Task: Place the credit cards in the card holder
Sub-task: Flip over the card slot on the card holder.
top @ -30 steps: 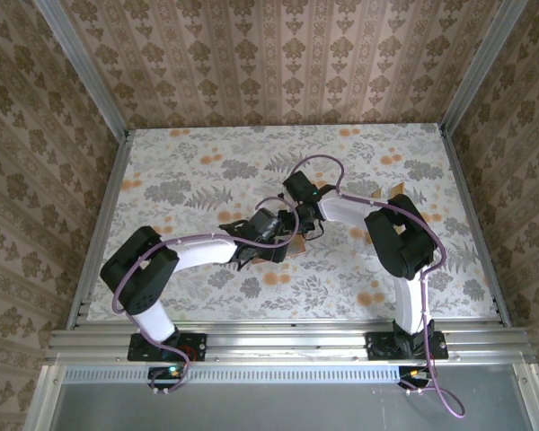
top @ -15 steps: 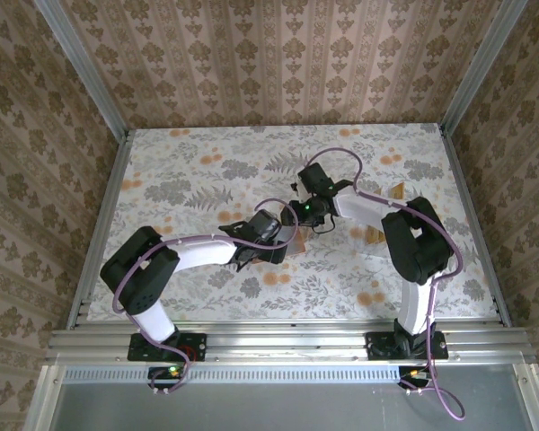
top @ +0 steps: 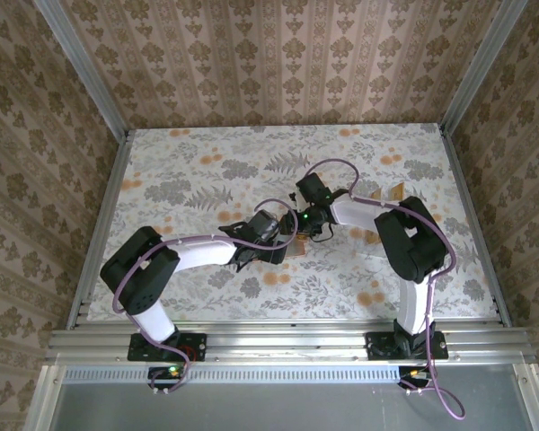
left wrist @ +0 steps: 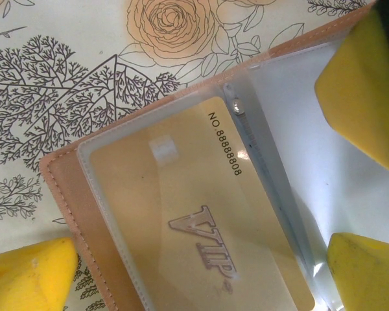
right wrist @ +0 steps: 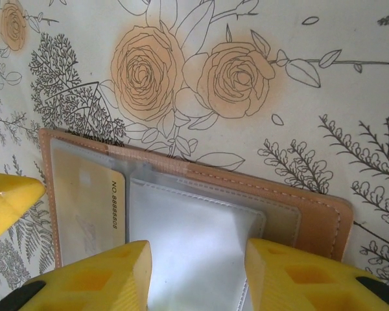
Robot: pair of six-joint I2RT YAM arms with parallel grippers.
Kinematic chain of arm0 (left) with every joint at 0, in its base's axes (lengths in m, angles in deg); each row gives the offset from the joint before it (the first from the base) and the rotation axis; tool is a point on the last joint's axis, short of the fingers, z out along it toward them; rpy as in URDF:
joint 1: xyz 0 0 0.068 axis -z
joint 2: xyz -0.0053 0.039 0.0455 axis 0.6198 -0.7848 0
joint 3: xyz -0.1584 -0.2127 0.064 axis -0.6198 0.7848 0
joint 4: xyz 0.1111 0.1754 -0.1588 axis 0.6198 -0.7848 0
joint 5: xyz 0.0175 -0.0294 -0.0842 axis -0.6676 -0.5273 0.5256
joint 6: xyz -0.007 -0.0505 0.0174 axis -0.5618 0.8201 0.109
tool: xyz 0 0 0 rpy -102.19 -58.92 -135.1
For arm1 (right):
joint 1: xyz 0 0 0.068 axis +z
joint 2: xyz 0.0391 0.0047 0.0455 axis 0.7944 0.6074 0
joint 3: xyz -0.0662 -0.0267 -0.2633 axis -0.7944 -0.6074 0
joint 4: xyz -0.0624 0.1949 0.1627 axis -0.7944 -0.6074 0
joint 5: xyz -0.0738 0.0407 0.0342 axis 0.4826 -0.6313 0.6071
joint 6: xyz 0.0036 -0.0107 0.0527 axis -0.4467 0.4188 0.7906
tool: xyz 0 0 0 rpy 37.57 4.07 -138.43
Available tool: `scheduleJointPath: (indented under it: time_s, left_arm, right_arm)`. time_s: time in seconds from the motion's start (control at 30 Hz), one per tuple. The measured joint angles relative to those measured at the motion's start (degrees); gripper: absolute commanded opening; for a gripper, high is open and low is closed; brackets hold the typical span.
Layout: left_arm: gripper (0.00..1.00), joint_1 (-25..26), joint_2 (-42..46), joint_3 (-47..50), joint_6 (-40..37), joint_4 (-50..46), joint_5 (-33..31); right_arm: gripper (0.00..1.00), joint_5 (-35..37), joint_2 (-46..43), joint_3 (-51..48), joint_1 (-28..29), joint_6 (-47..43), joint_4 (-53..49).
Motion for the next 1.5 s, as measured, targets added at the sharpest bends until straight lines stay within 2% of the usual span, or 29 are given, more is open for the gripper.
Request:
scheduleJointPath:
  time_s: [0.33,0.8,1.07,1.5]
  left_arm:
    - [1.00,0.00,0.00,0.00,-0.02,0.04,0.00]
    - [1.00,0.00,0.00,0.46,0.00,0.72,0.00]
    - [1.00,0.00,0.00,0.72,0.04,1.05,-0.20]
    - [1.00,0.00,0.00,0.72,0.02,1.07,-0.20]
  right_arm:
    - [0.43,0.00,-0.39,-0.98,-0.11,0.00,1.29]
    - [0.43,0.79,-7.48,-2.73,1.81,1.77,0.72]
    - [0.43,2.51,-7.23,-4.94,3.65,4.11,1.03]
    - [0.43,4.59,-6.27,-7.23,1.97,4.50,1.86]
